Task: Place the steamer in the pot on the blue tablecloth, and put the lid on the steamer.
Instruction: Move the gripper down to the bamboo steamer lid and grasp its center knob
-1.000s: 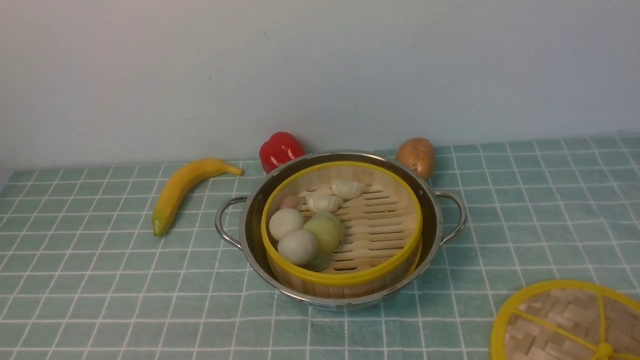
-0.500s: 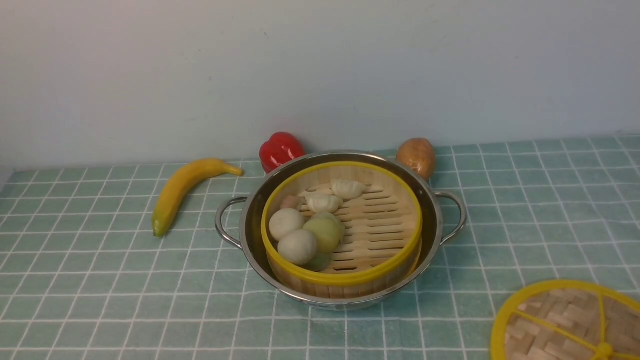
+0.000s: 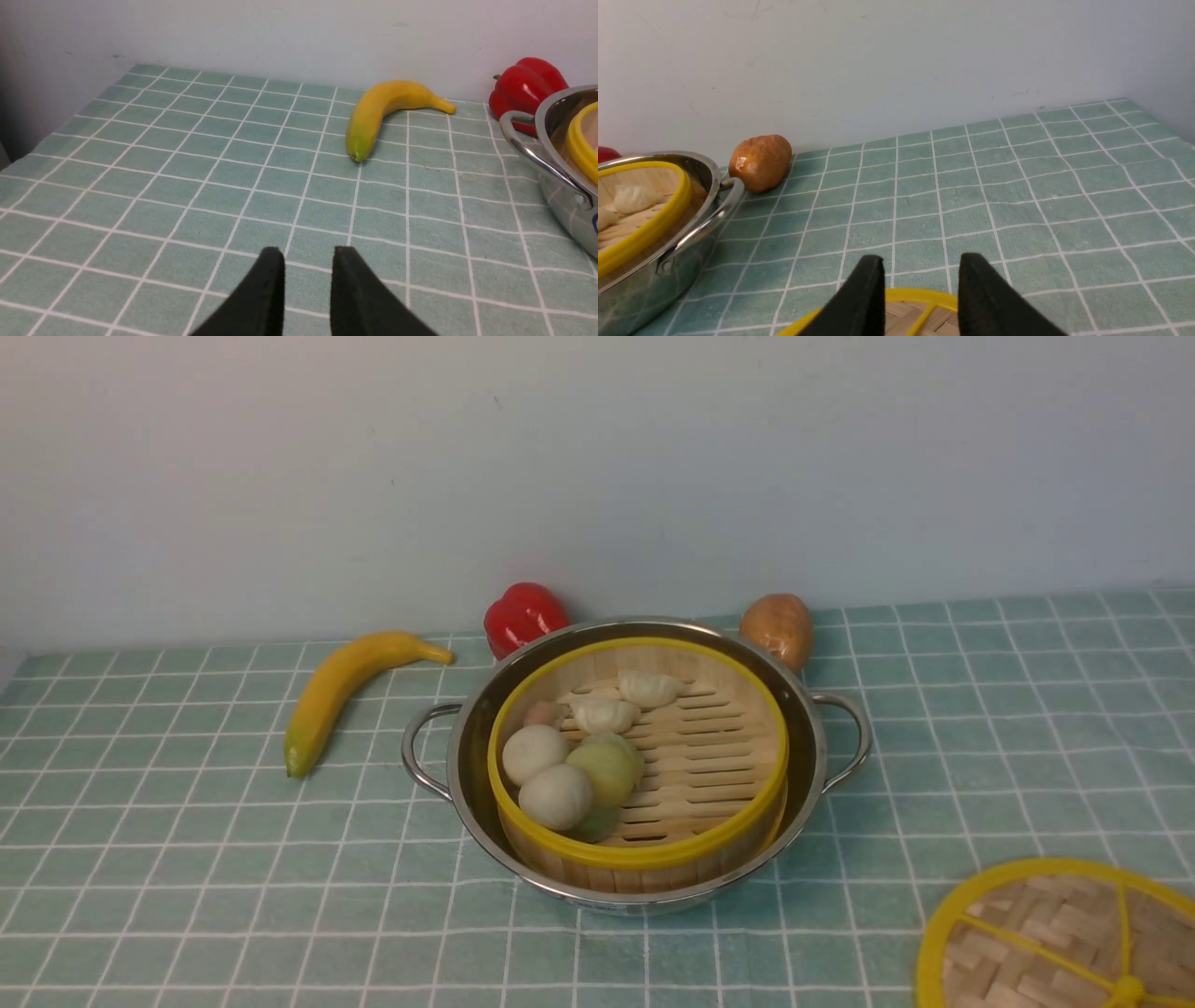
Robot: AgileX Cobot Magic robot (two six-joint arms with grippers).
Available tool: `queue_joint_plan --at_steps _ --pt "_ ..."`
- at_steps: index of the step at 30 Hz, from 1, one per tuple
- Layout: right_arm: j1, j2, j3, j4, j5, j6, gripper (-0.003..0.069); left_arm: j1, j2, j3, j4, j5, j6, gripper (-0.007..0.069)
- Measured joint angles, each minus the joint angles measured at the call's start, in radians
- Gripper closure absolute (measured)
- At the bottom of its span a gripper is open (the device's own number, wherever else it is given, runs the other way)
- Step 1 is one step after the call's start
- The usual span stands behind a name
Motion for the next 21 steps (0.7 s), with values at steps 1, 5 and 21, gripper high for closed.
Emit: queue_joint_plan --at_steps 1,5,21 --pt "0.000 0.000 0.000 -0.005 0.000 -0.001 0.0416 0.000 0.000 0.000 0.000 0.000 0.000 0.0476" --pt "0.000 0.000 0.000 -0.010 -0.110 0.002 0.0416 0.000 0.000 0.000 0.000 0.000 0.000 0.0465" --pt "0.000 0.288 -0.402 0.030 -0.205 0.023 0.0416 0.000 0.000 0.000 0.000 0.000 0.000 0.0440"
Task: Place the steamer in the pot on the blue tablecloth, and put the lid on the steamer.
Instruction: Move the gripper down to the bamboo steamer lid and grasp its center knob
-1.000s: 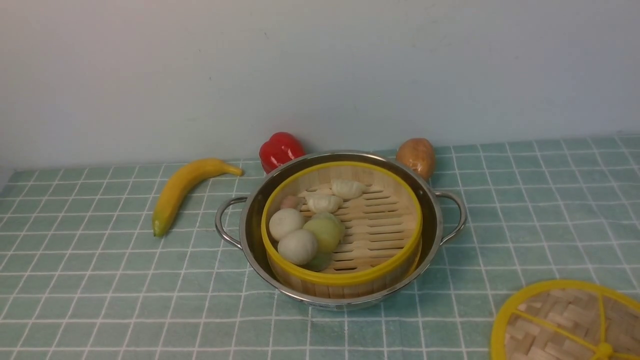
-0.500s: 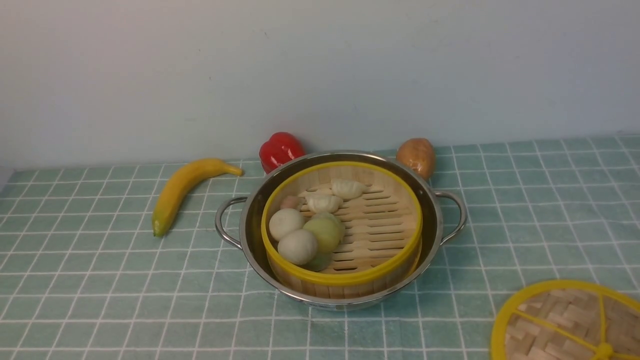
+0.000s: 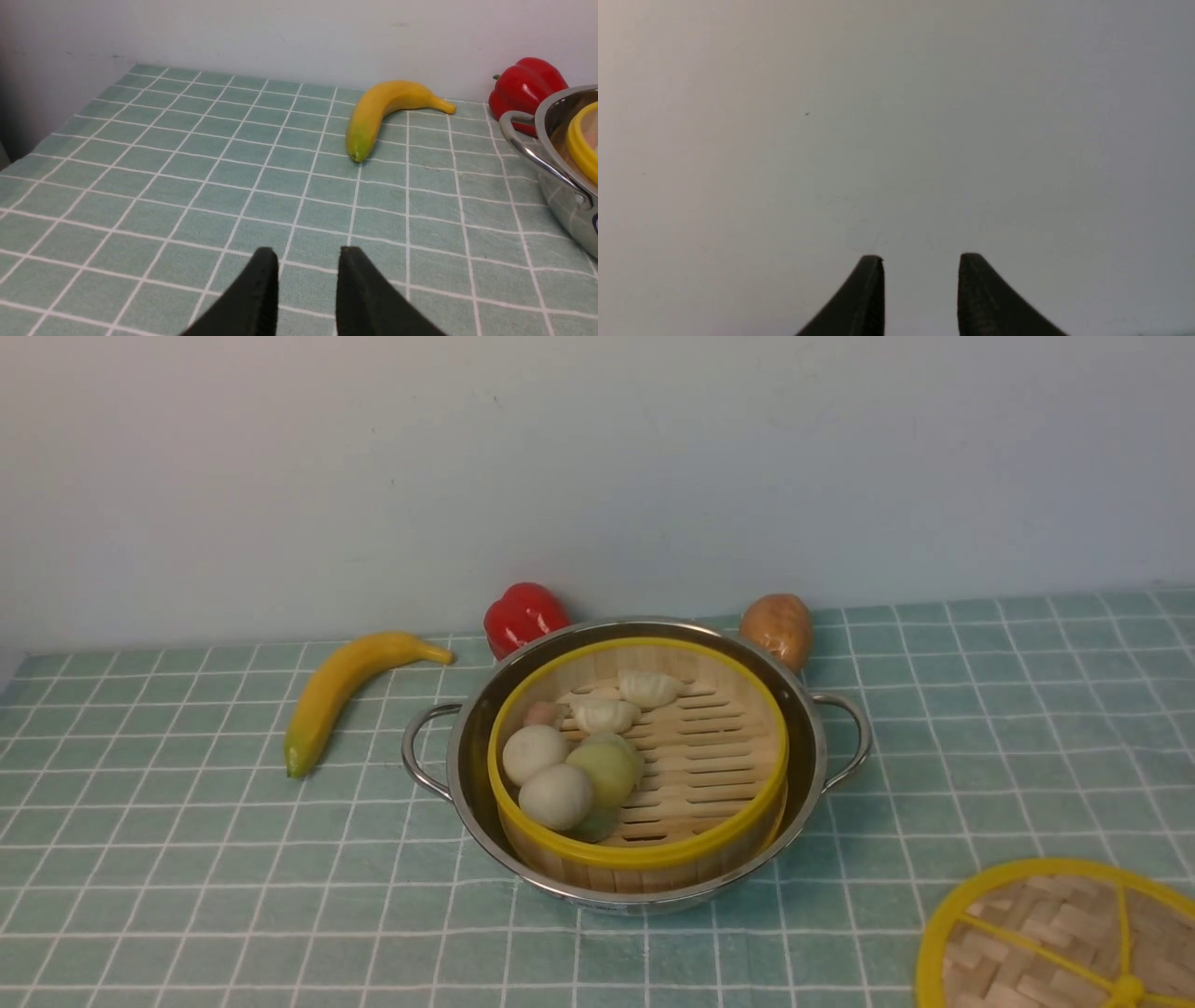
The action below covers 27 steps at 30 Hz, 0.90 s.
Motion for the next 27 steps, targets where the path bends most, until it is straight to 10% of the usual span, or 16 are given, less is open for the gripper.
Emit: queue_joint_plan --at_steps 13,27 --pt "0.225 0.487 -0.491 0.239 0.319 -0.631 0.0416 0.000 0.000 0.000 0.000 0.000 0.000 0.0416" --pt "0.280 0.604 -0.565 0.278 0.534 -0.709 0.0416 0.000 0.000 0.000 0.000 0.000 0.000 0.0402"
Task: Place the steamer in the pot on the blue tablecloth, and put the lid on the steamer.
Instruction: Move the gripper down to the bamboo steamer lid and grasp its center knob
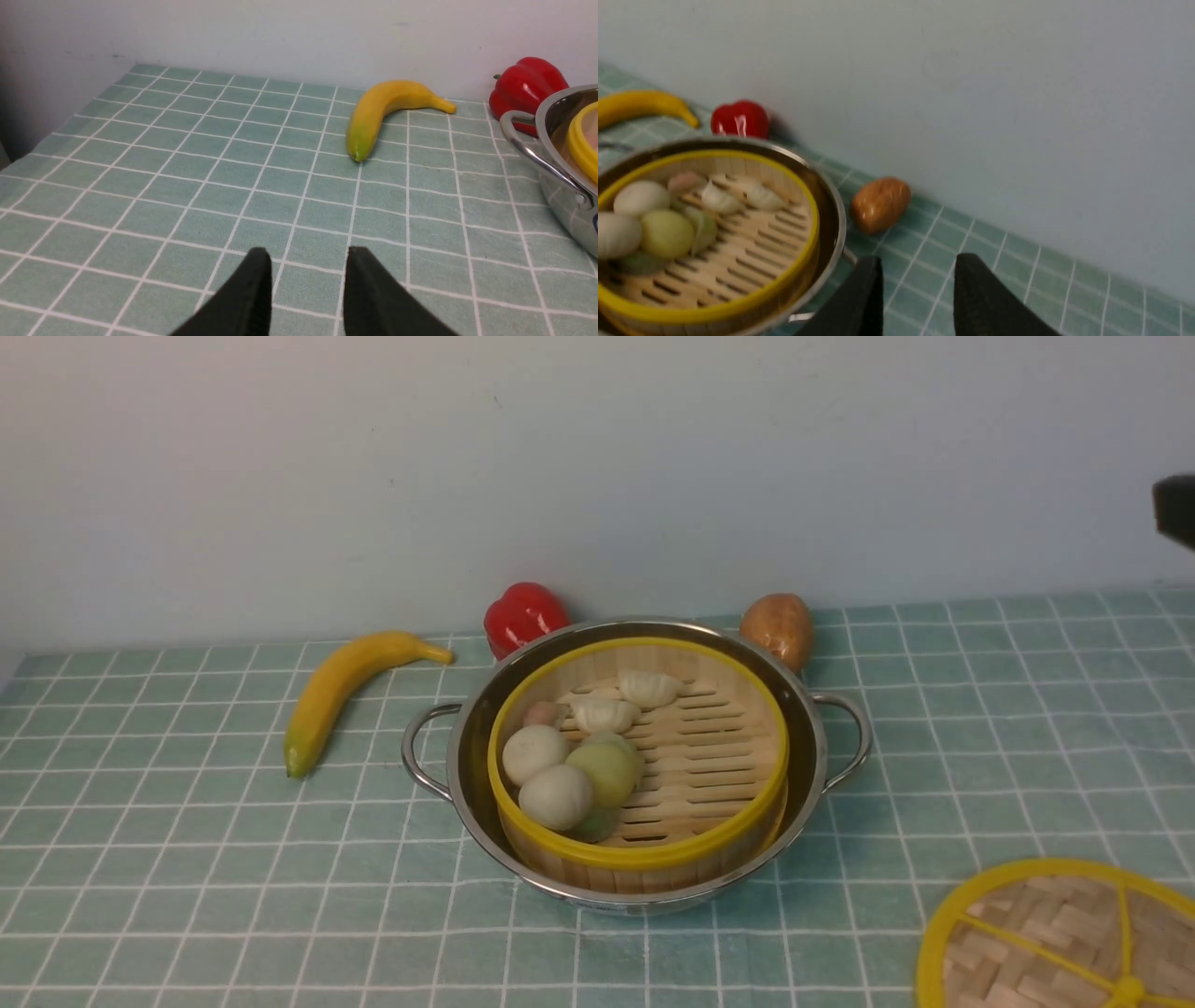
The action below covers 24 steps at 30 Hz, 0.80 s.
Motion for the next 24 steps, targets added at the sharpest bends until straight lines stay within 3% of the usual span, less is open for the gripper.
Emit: queue_joint_plan --at_steps 10,18,24 --pt "0.000 0.076 -0.020 0.087 0.524 0.037 0.0416 0.000 0.000 0.000 0.000 0.000 0.000 0.0382" --pt "0.000 0.194 -0.021 0.098 0.565 0.153 0.0416 0.000 0.000 0.000 0.000 0.000 0.000 0.0382" --pt "0.000 0.310 -0.021 0.075 0.564 0.165 0.0416 0.000 0.000 0.000 0.000 0.000 0.000 0.0382"
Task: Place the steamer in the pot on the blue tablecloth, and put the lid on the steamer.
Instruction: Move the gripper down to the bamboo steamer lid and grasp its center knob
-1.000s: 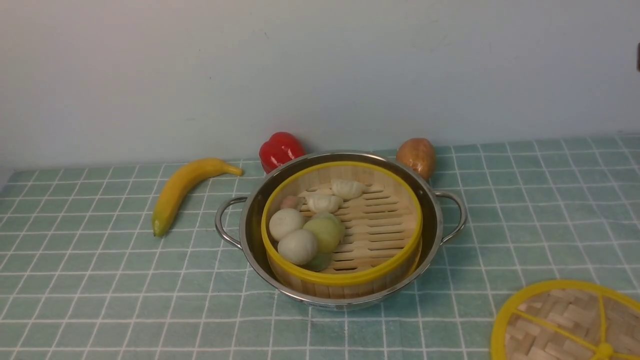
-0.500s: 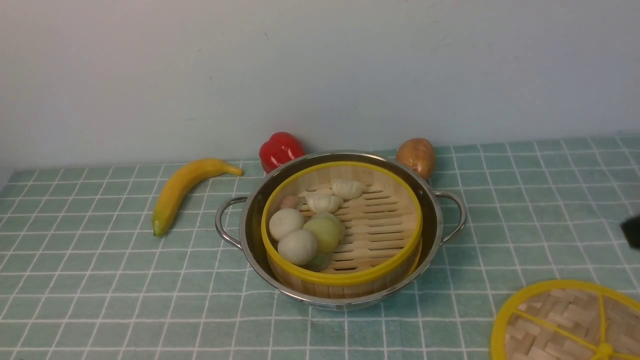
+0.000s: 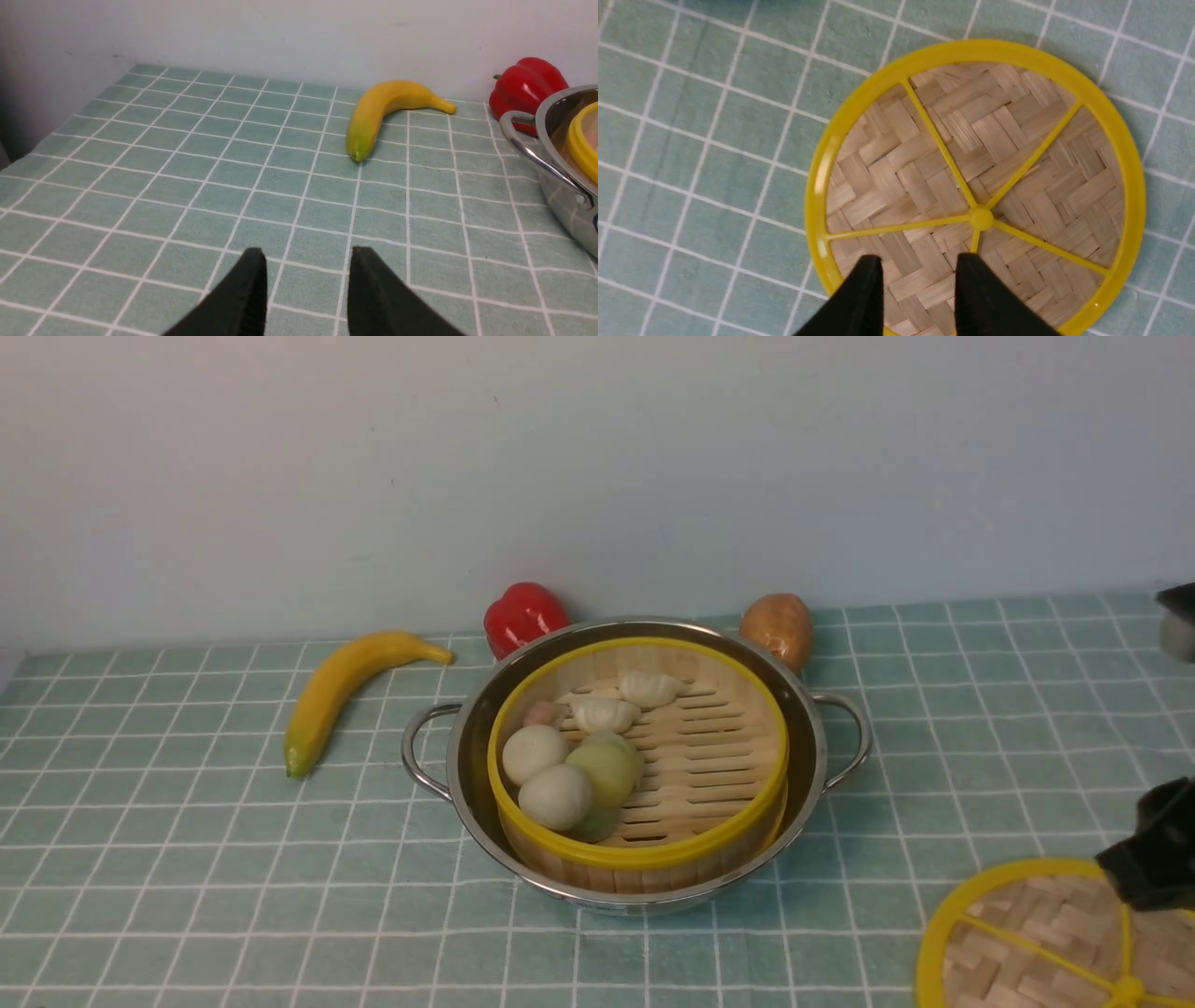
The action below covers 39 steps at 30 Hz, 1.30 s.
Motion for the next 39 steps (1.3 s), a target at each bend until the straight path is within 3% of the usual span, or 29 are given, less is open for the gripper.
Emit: queue_joint_plan --at_steps 8,17,29,39 --pt "0.000 0.169 0.003 -0.038 0.002 0.013 0.0400 0.000 0.000 0.000 0.000 0.000 0.000 0.0382" --pt "-0.007 0.274 0.004 -0.078 0.002 0.034 0.0319 0.000 0.000 0.000 0.000 0.000 0.000 0.0382" --pt "-0.075 0.286 0.140 -0.041 -0.006 0.067 0.0339 0.000 0.000 0.000 0.000 0.000 0.000 0.0382" --pt "-0.077 0.345 0.144 -0.055 -0.140 0.066 0.0342 0.000 0.000 0.000 0.000 0.000 0.000 0.0382"
